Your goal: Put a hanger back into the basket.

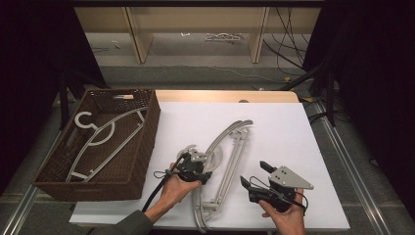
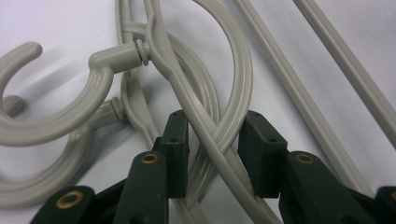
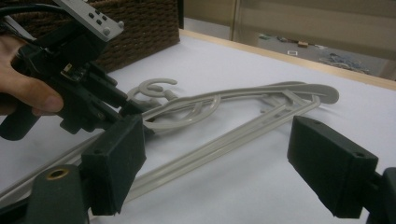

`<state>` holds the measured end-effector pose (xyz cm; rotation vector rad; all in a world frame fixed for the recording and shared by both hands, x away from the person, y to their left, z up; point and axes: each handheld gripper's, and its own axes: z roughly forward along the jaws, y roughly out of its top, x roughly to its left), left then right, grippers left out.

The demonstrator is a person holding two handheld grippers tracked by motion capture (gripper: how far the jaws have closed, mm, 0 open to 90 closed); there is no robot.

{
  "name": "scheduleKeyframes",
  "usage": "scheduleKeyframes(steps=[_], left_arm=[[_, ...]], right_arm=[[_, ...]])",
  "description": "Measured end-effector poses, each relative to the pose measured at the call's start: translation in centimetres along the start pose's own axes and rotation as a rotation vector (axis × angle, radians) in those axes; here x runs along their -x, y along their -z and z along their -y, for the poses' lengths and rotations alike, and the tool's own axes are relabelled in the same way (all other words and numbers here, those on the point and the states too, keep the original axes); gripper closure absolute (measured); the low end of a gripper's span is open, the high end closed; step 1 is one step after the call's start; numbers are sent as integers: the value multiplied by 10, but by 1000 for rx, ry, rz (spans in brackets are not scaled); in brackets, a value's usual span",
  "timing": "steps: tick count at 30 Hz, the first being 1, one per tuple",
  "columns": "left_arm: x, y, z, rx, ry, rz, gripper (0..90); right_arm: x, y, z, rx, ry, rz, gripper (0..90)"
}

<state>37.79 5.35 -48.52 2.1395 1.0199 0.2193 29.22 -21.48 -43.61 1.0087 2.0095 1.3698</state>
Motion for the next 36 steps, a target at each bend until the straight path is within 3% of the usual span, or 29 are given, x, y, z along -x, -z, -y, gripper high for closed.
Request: scheduleKeyframes(steps=[3, 6, 7, 13, 15, 16, 24, 25, 26, 28, 29, 36], left_arm=[[-3, 2, 1, 17, 39, 14, 664], [-4, 5, 0, 24, 52, 18, 683], [-5, 6, 0, 43, 78, 30, 687], [-6, 9, 0, 80, 128, 53, 702], [-7, 10, 0, 76, 127, 56, 717], [-8, 11, 0, 94, 161, 78, 727], [-6, 19, -3, 147, 166, 71, 744], [-6, 20, -3, 161, 169, 67, 745], [-6, 21, -4, 172, 183, 73, 747], [-7, 24, -4, 165, 170, 72, 751], [-7, 26, -6, 189, 190, 76, 755], [-5, 42, -15, 222, 179, 105, 766]], right_arm=[[0, 0, 0, 1, -3, -1, 201], [0, 0, 0, 4, 2, 5, 201], [0, 1, 0, -6, 0, 4, 201], [0, 0, 0, 1, 0, 5, 201], [1, 0, 0, 4, 2, 6, 201], [1, 0, 0, 3, 2, 6, 201], [1, 2, 0, -10, 0, 5, 201], [1, 0, 0, 10, -1, 5, 201], [1, 0, 0, 8, 0, 6, 201], [1, 2, 0, -12, -1, 7, 200], [1, -1, 1, 17, -8, -4, 201], [1, 0, 0, 19, -8, -2, 200]])
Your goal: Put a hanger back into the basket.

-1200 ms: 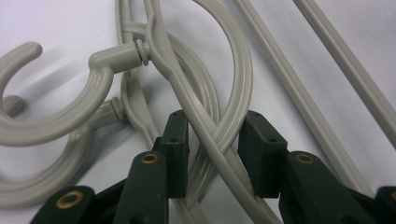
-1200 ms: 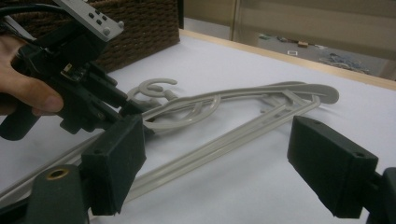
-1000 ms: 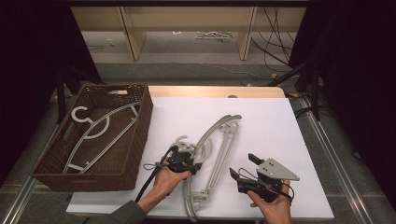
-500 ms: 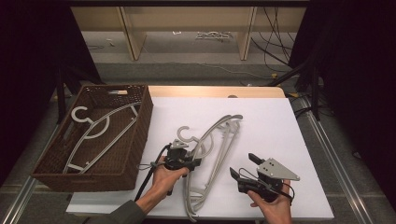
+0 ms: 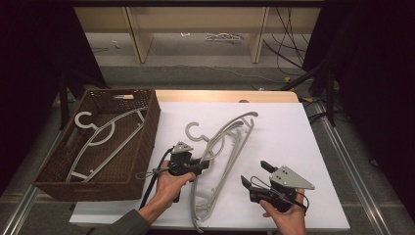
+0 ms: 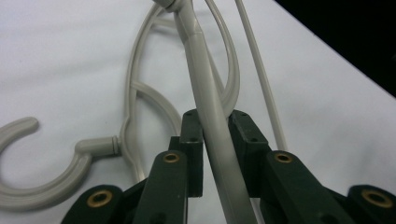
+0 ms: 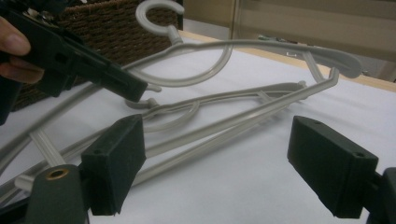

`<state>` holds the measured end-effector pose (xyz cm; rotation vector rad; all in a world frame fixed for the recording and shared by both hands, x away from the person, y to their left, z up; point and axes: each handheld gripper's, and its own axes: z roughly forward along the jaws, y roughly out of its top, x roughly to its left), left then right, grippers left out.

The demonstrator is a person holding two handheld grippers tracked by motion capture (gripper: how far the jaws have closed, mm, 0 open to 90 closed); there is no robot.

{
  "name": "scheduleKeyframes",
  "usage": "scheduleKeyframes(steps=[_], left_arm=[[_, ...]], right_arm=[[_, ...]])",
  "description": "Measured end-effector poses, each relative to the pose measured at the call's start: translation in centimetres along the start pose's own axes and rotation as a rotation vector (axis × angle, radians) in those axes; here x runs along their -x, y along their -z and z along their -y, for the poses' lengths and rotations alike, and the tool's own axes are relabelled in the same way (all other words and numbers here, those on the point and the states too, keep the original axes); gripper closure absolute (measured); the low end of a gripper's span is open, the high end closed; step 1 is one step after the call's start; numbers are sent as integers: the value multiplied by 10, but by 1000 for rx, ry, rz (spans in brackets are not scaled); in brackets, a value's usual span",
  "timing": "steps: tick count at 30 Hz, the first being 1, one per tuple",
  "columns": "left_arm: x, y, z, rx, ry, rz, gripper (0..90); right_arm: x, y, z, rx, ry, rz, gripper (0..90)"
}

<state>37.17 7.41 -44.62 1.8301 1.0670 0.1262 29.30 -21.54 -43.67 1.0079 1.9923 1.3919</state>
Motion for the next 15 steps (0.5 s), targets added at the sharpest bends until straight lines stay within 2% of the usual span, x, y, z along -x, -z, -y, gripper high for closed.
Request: scheduleKeyframes(steps=[7, 11, 15], left_arm=[[2, 12, -11, 48, 1, 14, 788], [-1, 17, -14, 64, 5, 4, 792], [-4, 22, -19, 78, -11, -12, 792]], right_arm=[[0, 0, 0, -3, -1, -2, 200], [0, 0, 0, -1, 0, 0, 200], [1, 0, 0, 0, 2, 0, 200]])
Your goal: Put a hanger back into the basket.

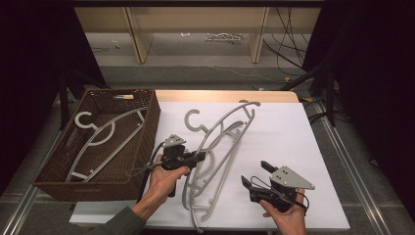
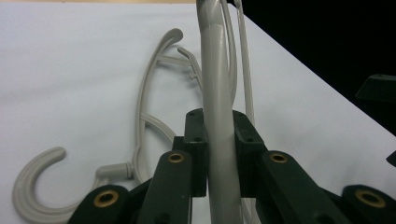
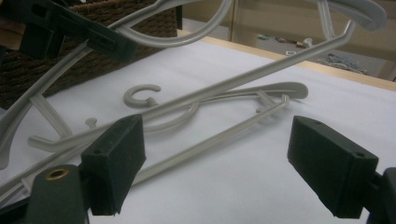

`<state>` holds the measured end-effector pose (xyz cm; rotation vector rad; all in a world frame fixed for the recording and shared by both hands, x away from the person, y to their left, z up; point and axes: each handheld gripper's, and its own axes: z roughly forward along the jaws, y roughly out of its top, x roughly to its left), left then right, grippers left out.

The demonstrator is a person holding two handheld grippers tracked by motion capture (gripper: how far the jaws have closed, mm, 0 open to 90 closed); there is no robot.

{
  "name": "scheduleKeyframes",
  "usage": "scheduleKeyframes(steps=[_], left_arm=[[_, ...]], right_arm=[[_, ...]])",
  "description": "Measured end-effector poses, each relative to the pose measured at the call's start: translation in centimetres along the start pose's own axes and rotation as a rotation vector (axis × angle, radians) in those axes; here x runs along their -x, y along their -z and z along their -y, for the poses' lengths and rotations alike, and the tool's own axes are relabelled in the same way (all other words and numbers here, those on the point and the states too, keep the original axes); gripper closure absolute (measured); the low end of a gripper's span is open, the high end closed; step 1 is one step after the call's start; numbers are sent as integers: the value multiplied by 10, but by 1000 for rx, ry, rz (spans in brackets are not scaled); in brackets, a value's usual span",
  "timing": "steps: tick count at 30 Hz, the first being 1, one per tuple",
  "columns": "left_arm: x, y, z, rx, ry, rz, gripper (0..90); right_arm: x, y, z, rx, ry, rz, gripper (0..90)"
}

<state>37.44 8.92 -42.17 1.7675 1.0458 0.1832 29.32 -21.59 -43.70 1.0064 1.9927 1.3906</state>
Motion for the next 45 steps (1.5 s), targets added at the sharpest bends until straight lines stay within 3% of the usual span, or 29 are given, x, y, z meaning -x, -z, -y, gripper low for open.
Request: scheduleKeyframes(steps=[11, 21, 28, 33, 40, 43, 45], left_arm=[[-2, 20, -20, 36, -4, -7, 794], [-10, 42, -37, 57, 61, 38, 794], [-25, 69, -51, 70, 93, 42, 794], [-40, 96, -60, 91, 115, 21, 794], [-54, 117, -64, 114, 135, 8, 794], [-64, 128, -66, 123, 141, -17, 794], [-72, 133, -67, 135, 167, -29, 794]], right_arm=[[1, 1, 0, -11, -1, 10, 198], [1, 2, -1, -18, -6, 10, 198], [1, 1, 0, -20, -5, 16, 197], [1, -1, 1, -5, -11, 9, 197], [1, -1, 0, -16, -11, 5, 196], [1, -1, 0, -23, -4, 11, 195], [1, -1, 0, -17, -9, 5, 195]])
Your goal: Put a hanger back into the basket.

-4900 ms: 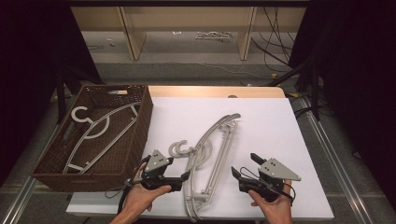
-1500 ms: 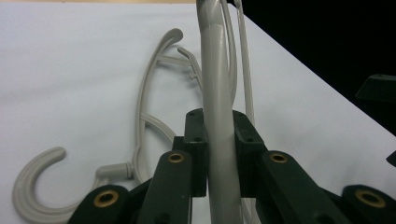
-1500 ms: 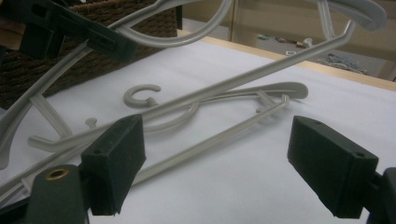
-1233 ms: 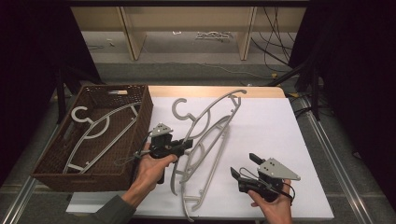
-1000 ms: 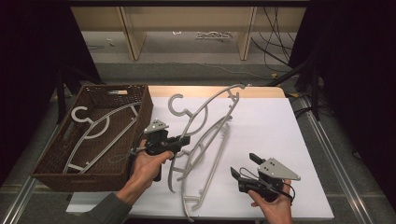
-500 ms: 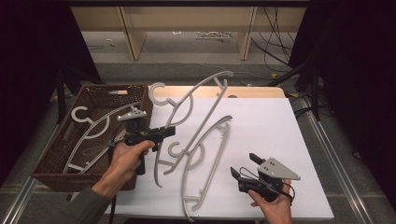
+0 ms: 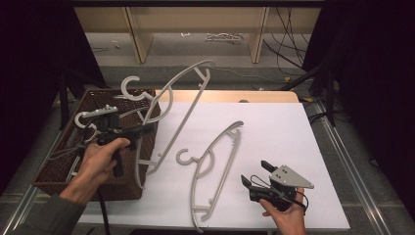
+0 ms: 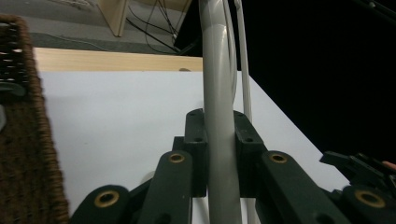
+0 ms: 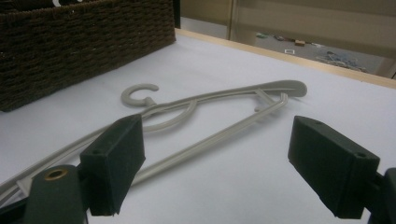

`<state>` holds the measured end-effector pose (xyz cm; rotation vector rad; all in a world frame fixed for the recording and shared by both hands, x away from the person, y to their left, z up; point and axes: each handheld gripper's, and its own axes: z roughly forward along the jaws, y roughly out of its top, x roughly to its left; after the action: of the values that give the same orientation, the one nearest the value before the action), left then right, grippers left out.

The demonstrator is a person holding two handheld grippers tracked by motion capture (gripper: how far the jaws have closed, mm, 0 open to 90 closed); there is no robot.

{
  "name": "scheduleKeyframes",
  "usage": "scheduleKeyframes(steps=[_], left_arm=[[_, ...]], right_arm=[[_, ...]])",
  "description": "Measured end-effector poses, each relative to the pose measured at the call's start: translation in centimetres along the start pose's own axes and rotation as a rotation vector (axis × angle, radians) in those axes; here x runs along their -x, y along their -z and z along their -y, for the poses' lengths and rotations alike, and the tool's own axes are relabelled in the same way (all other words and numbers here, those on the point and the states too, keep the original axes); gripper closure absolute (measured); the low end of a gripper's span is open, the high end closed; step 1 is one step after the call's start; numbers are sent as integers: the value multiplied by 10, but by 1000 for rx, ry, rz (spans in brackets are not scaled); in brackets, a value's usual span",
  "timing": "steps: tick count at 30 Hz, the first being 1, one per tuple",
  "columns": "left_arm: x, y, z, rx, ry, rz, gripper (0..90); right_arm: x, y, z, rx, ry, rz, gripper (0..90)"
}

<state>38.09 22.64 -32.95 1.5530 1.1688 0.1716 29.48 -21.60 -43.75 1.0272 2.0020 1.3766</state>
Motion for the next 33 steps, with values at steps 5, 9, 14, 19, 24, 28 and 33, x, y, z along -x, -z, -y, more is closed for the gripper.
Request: scheduleKeyframes(steps=[5, 9, 14, 19, 24, 28, 33], left_arm=[[-16, 13, -6, 29, 17, -29, 794], [-28, 22, -10, 42, 17, -58, 794], [-45, 31, -14, 61, 35, -86, 794], [-61, 38, -19, 81, 44, -123, 794], [-79, 45, -23, 91, 50, -150, 794], [-91, 50, -24, 90, 40, -167, 794], [-103, 56, -20, 83, 12, -175, 794]], right_arm=[[0, 0, 0, -8, 7, 9, 195], [1, 0, 0, -9, 8, 10, 195], [0, -1, 0, -6, 8, 12, 195], [0, -1, 1, -5, 6, 12, 195], [1, -1, 0, -9, 7, 9, 195], [0, -2, 1, -10, 7, 11, 195], [0, -3, 1, 1, -1, 4, 195]])
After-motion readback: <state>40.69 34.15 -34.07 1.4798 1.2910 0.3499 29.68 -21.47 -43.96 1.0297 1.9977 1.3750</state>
